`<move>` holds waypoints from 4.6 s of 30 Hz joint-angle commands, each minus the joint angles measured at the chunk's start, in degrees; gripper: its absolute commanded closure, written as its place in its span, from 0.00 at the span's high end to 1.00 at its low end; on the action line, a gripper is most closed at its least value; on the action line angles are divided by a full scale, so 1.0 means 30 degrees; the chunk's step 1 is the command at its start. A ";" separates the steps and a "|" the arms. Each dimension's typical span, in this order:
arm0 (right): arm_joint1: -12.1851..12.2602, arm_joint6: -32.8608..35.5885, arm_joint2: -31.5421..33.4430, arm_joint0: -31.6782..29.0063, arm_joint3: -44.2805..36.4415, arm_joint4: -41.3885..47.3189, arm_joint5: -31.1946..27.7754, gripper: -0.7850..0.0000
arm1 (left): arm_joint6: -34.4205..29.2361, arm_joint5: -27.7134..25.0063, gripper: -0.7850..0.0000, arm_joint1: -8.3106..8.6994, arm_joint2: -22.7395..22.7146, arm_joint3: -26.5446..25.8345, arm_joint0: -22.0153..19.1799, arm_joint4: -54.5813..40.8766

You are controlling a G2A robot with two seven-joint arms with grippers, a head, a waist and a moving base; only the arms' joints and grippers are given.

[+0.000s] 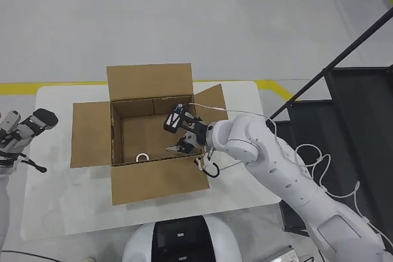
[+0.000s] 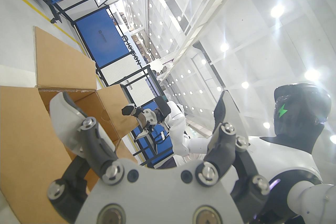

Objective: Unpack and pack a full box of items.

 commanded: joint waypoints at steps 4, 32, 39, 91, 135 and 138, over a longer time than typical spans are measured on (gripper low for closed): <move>0.0000 -0.0001 -0.0001 0.0000 0.0000 -0.0002 0.0000 1.00 | 0.0000 0.0000 1.00 0.0000 0.0000 0.0000 0.0000 0.0000; -0.0928 0.0943 -0.2230 0.3458 0.1189 -0.0060 0.0579 1.00 | 0.0000 0.0000 1.00 0.0000 0.0000 0.0000 0.0000 0.0000; -0.3176 0.2703 -0.6877 0.8095 0.4798 0.1344 0.1051 1.00 | 0.0000 0.0000 1.00 0.0000 0.0000 0.0000 0.0000 0.0000; -1.0881 -0.4137 -1.3311 1.1707 1.9890 -0.0850 -0.5004 1.00 | 0.0000 0.0000 1.00 0.0000 0.0000 0.0000 0.0000 0.0000; -1.5606 -0.7922 -1.3157 1.1118 2.9922 -0.2276 -0.7212 0.56 | 0.0000 0.0000 1.00 0.0000 0.0000 0.0000 0.0000 0.0000; -1.5704 -0.7955 -1.3074 1.1067 3.0110 -0.2260 -0.7134 0.57 | 0.0000 0.0000 1.00 0.0000 0.0000 0.0000 0.0000 0.0000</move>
